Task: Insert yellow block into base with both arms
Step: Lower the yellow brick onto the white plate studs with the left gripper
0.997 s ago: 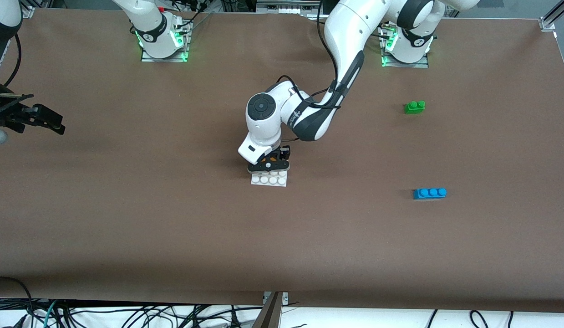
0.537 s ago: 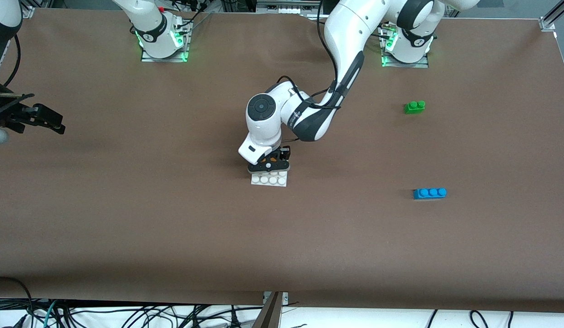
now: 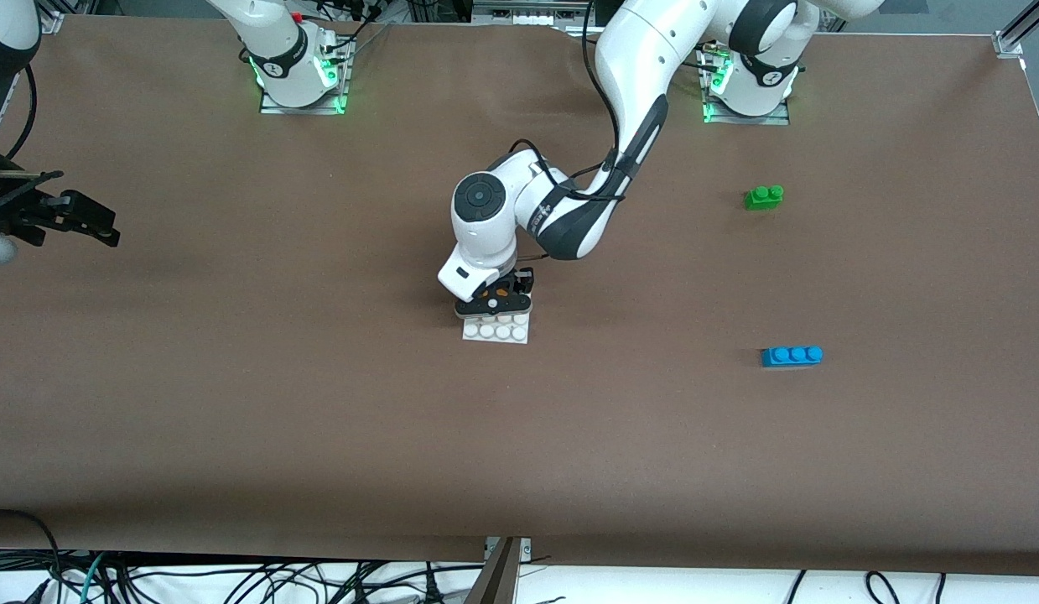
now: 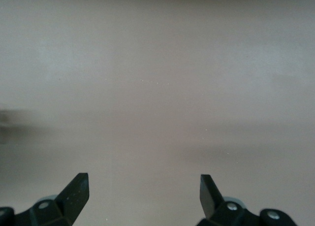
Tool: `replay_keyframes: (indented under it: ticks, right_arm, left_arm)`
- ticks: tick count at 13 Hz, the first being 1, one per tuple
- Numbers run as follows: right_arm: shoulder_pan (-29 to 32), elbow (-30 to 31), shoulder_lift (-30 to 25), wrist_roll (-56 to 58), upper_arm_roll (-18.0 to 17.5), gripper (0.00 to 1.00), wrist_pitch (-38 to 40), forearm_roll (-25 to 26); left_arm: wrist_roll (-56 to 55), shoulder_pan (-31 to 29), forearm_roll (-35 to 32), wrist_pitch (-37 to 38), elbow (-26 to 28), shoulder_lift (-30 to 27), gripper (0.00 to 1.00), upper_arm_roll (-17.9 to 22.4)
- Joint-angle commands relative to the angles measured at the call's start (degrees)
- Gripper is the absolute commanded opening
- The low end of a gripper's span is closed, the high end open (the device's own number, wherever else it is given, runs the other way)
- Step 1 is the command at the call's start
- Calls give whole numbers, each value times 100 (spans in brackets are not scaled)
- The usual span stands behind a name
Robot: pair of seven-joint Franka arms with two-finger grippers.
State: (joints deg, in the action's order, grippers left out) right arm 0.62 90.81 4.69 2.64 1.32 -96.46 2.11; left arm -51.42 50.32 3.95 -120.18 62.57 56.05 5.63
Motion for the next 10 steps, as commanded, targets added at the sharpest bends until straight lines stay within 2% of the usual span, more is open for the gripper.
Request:
replay_keyframes:
  ticks: [1,10]
  right_arm:
    - [61,-55,-21,114,-27,100,84,0]
    - [61,-55,-21,122,-27,100,84,0]
  left_arm:
    - [27,48,-97,56,-140,117,17,8]
    - [35,13,-114,338,-149,117,16,17]
